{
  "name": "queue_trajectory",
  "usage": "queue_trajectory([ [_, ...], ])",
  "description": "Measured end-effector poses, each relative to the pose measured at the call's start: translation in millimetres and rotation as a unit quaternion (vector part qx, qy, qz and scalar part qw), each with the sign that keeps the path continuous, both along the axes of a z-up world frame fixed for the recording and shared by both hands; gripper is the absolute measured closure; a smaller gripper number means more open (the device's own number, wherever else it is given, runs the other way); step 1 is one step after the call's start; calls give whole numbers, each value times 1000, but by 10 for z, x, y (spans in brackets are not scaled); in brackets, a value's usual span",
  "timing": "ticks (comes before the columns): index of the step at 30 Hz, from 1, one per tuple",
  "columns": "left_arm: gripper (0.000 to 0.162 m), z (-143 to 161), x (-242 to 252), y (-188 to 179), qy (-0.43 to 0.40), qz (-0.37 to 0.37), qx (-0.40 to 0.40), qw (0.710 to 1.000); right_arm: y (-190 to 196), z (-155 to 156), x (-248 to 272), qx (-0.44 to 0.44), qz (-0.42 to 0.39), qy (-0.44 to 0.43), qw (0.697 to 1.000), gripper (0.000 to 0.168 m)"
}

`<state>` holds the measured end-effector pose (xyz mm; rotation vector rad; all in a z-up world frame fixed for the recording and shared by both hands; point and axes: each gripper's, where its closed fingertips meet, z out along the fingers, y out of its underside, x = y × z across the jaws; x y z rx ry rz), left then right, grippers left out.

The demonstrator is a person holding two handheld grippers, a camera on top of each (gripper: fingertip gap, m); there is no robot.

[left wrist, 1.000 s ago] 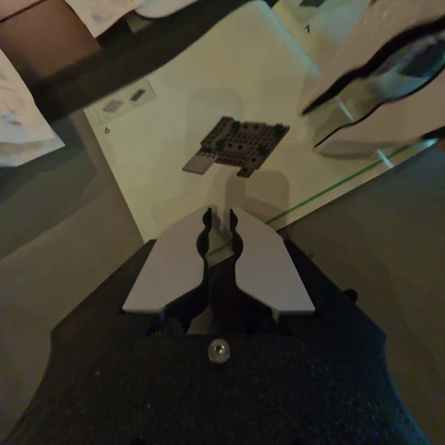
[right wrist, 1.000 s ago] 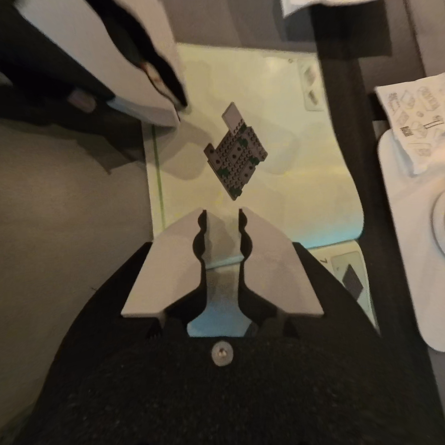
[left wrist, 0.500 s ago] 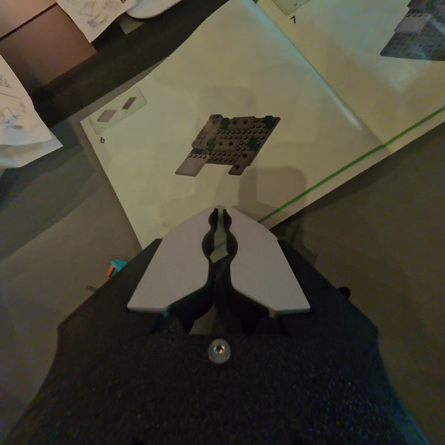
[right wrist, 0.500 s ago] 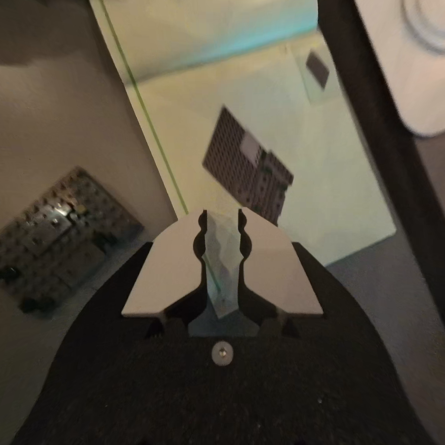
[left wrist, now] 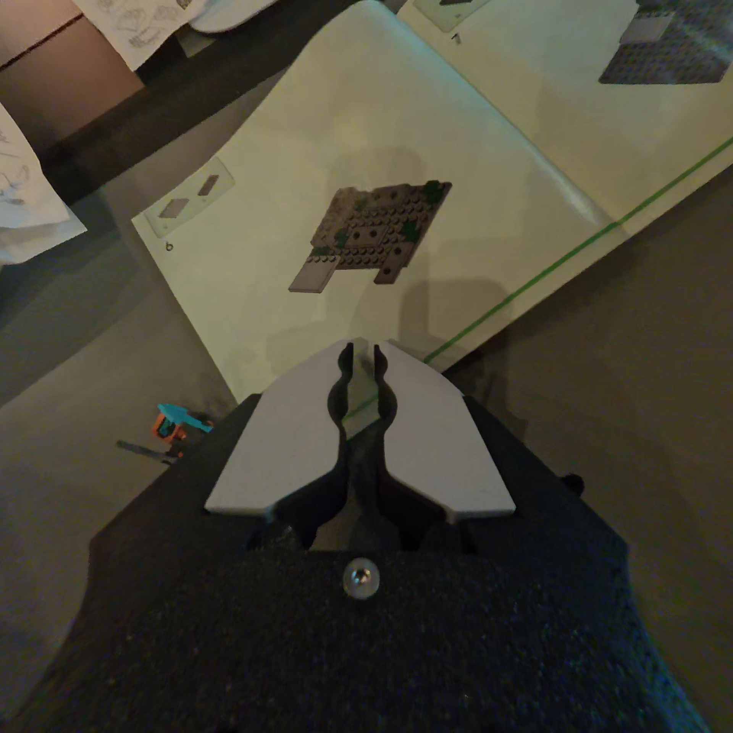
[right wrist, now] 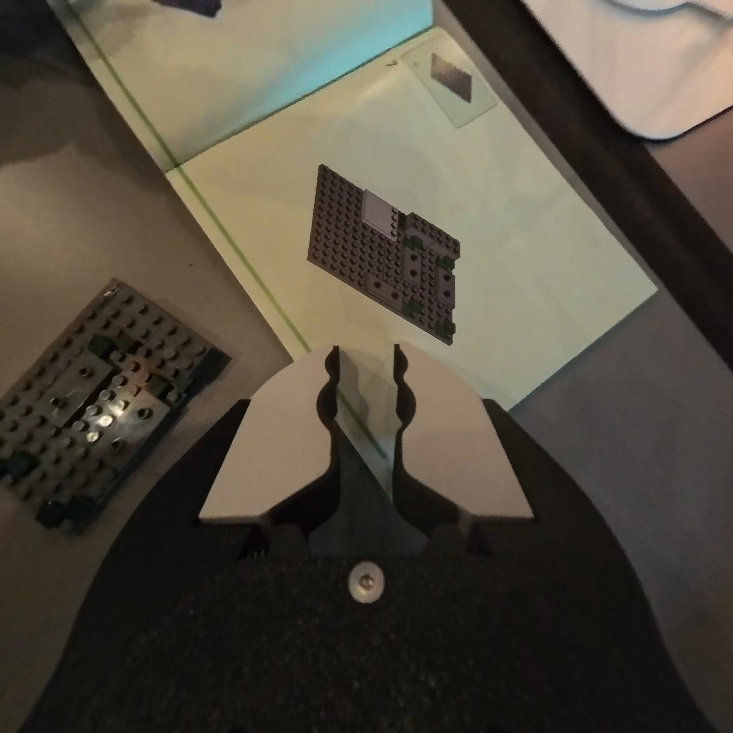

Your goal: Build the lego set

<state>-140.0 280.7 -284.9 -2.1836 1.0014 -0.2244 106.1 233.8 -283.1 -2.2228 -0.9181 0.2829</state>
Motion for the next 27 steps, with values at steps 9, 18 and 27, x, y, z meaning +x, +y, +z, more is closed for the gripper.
queue_trajectory([
  [9,155,317,6,-163,-9,0,45,999,4,521,-439,91,31,94,991,147],
  [18,162,318,-25,197,-6,52,52,997,282,826,-1203,130,47,104,985,168],
  [27,162,162,-280,233,0,78,55,995,629,604,-1810,108,81,103,986,168],
])
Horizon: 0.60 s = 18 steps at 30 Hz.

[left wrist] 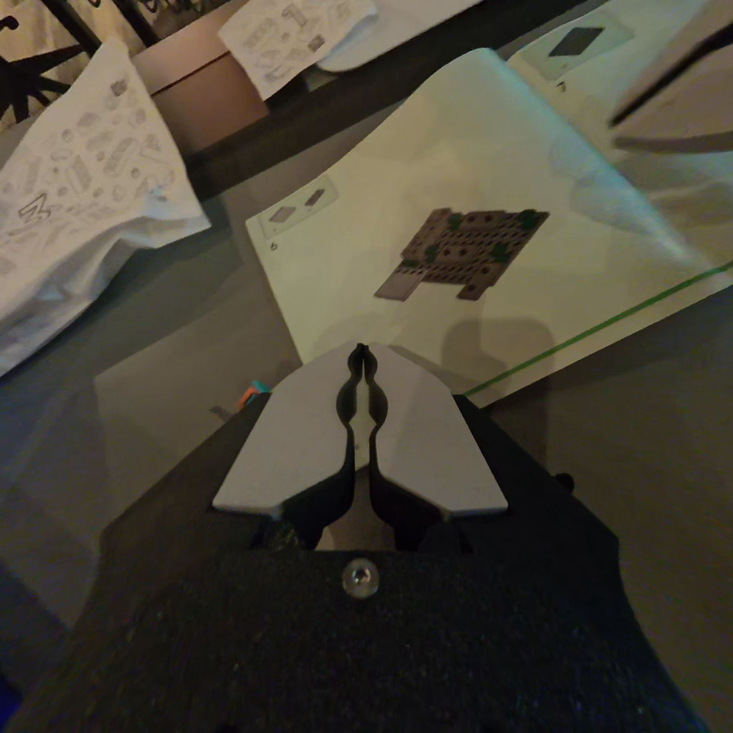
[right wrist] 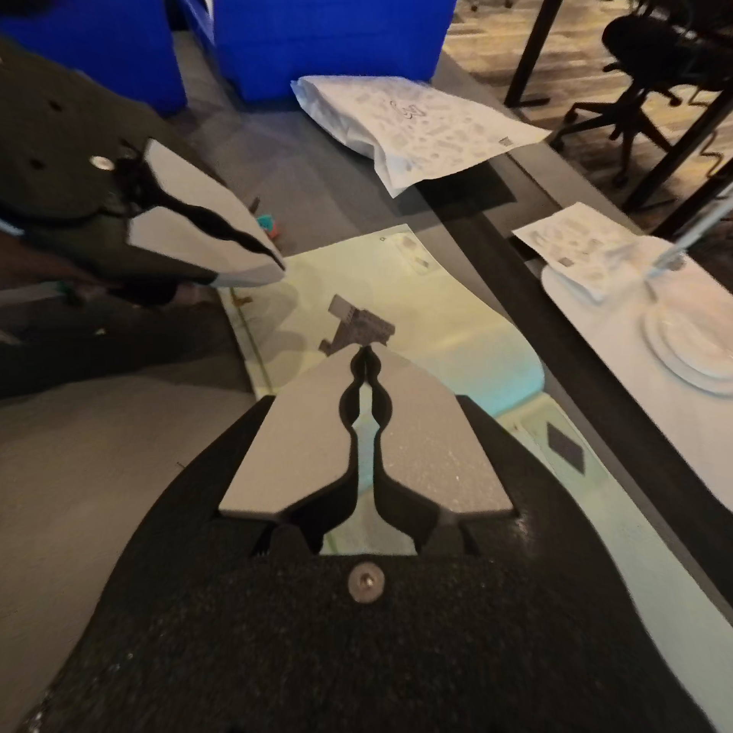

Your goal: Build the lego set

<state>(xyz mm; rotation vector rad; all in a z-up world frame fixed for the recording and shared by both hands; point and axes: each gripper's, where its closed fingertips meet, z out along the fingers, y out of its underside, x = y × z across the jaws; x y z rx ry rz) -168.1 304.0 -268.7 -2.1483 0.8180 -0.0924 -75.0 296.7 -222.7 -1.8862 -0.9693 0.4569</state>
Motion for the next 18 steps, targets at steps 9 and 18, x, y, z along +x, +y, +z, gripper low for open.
queue_trajectory([
  [9,162,145,-157,16,-22,12,12,1000,535,-177,-413,-9,9,-37,999,168],
  [18,162,193,-188,33,-26,14,22,999,678,-263,-585,-24,16,-54,998,167],
])
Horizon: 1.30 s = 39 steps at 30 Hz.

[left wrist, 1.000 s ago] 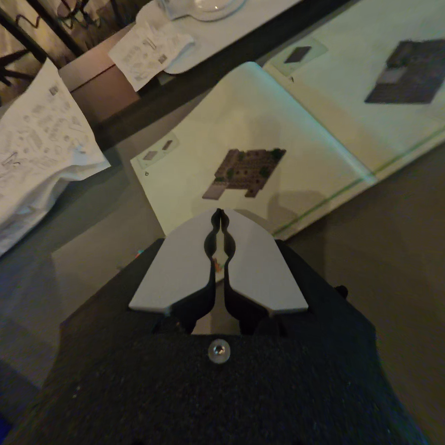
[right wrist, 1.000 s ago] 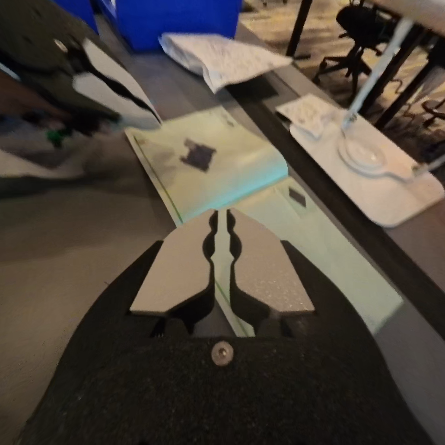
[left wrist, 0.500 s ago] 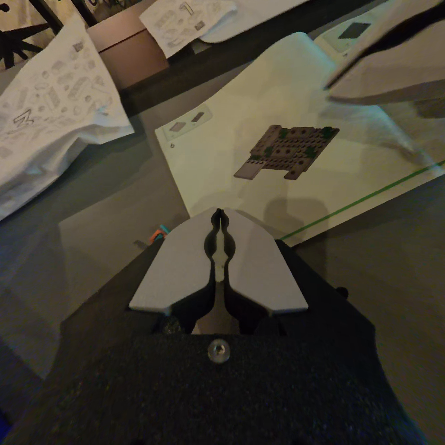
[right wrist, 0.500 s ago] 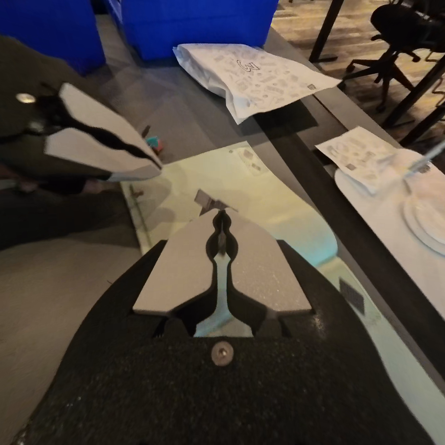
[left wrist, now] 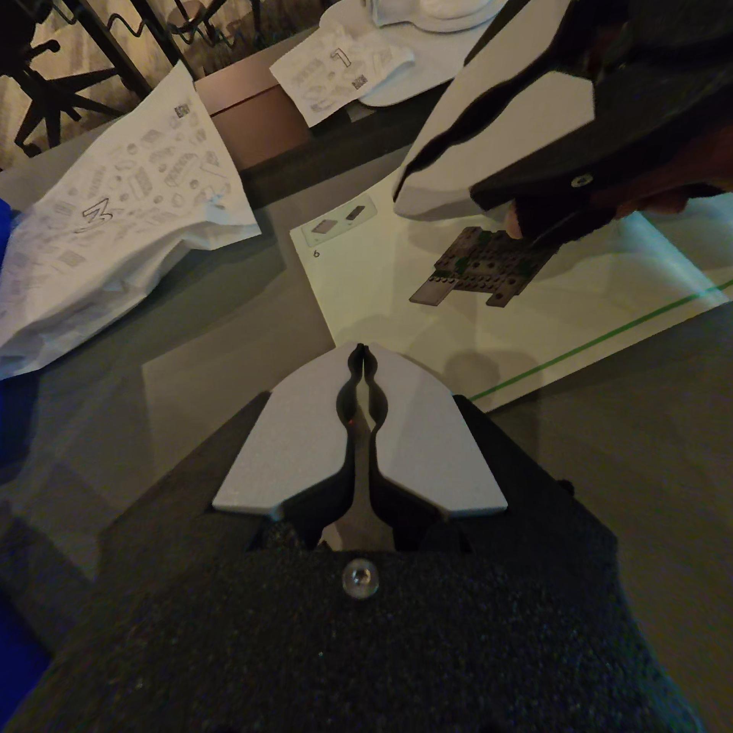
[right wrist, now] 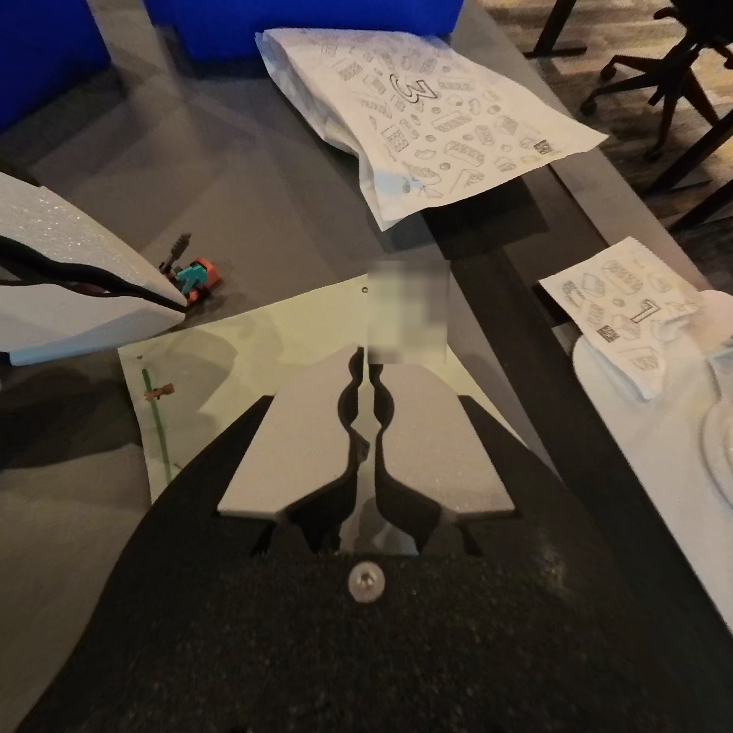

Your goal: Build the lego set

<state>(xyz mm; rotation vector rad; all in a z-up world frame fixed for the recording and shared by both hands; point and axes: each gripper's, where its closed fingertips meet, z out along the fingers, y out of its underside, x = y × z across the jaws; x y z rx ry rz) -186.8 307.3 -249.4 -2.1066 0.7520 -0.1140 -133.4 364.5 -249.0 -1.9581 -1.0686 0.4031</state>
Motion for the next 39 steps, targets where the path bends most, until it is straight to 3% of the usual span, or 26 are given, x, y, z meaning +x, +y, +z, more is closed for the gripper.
queue_trajectory([
  [10,162,-9,-34,67,7,4,-1,1000,-332,215,152,16,22,34,999,166],
  [13,162,-1,-30,156,22,2,-9,1000,-584,321,350,29,31,43,998,166],
  [16,162,21,50,253,-16,-1,-30,999,-851,357,620,37,31,45,998,166],
  [22,162,113,159,578,-65,4,-46,997,-1224,196,1177,26,0,40,999,166],
  [28,162,-23,276,859,-47,-9,-58,997,-1284,175,1445,22,-30,67,997,165],
  [39,162,-285,367,1051,17,-20,-95,995,-1271,155,1608,29,-42,54,997,164],
])
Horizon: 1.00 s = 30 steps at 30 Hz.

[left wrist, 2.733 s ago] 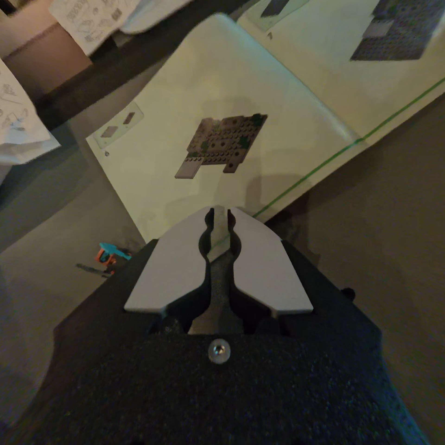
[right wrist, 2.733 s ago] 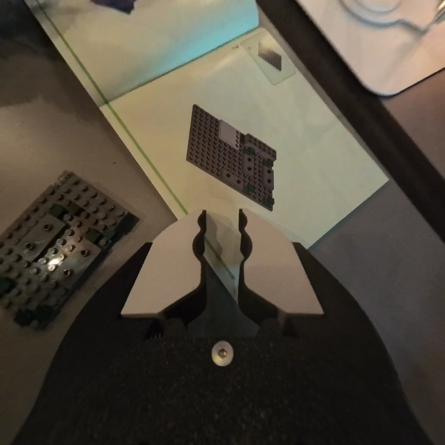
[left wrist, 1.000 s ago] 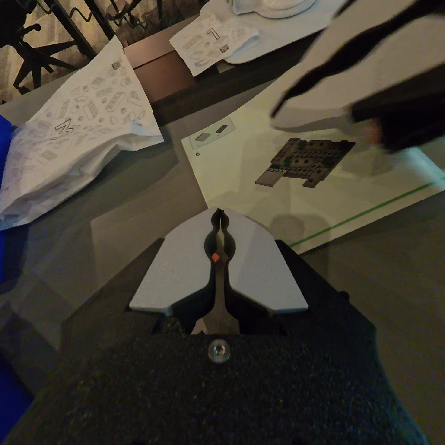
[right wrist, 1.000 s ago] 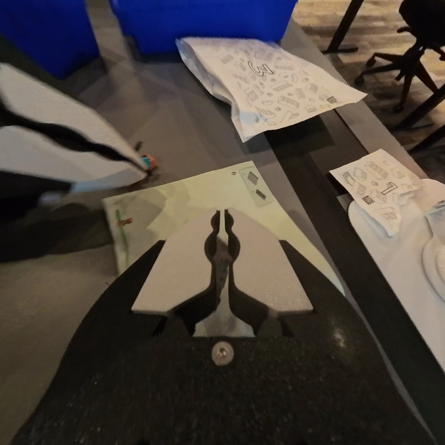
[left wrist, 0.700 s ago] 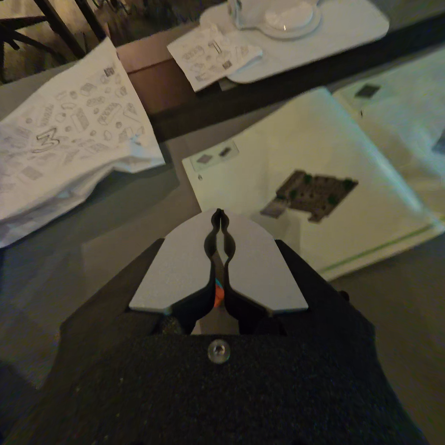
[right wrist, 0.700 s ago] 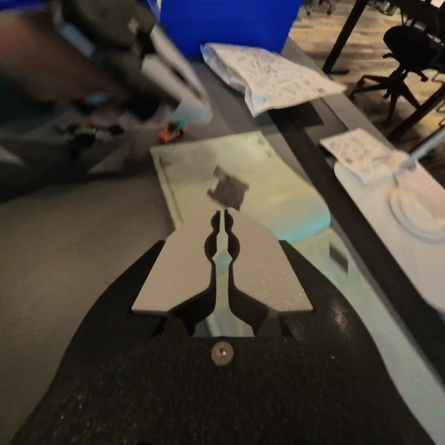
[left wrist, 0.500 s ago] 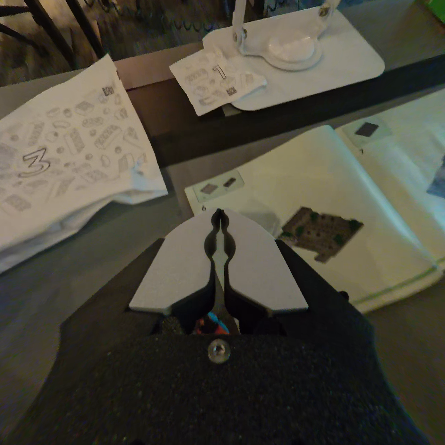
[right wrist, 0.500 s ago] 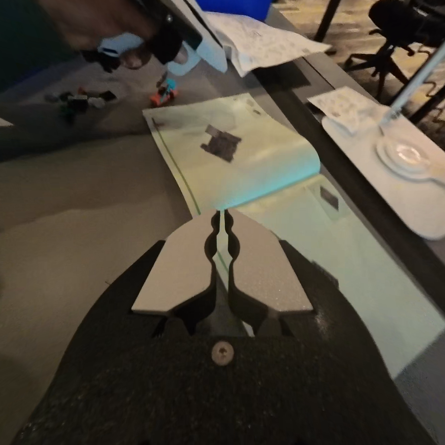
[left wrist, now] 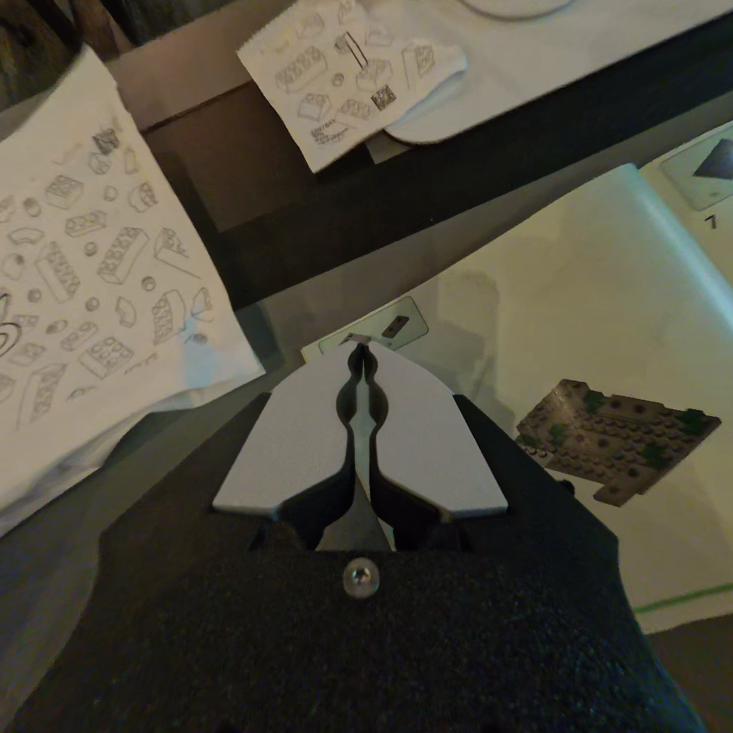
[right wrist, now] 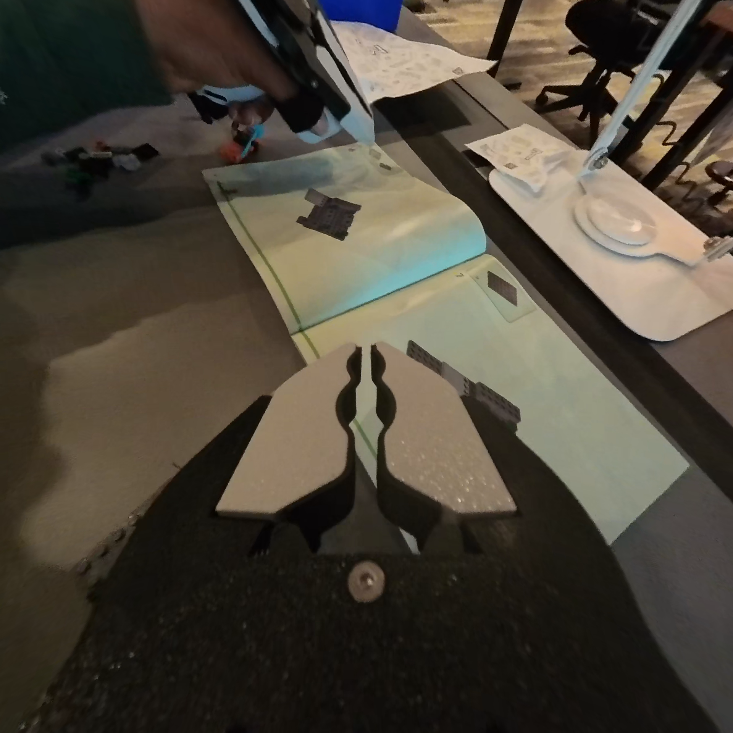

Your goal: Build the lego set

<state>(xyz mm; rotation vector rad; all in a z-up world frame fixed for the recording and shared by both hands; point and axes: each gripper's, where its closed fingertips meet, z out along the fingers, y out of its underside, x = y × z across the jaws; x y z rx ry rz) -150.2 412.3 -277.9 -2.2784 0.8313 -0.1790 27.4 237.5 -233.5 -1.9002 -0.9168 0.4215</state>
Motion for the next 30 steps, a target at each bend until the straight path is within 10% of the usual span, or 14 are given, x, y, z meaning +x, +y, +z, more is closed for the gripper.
queue_trajectory([
  [30,162,39,12,6,45,3,2,999,-12,-1,35,-3,0,-1,1000,164],
])
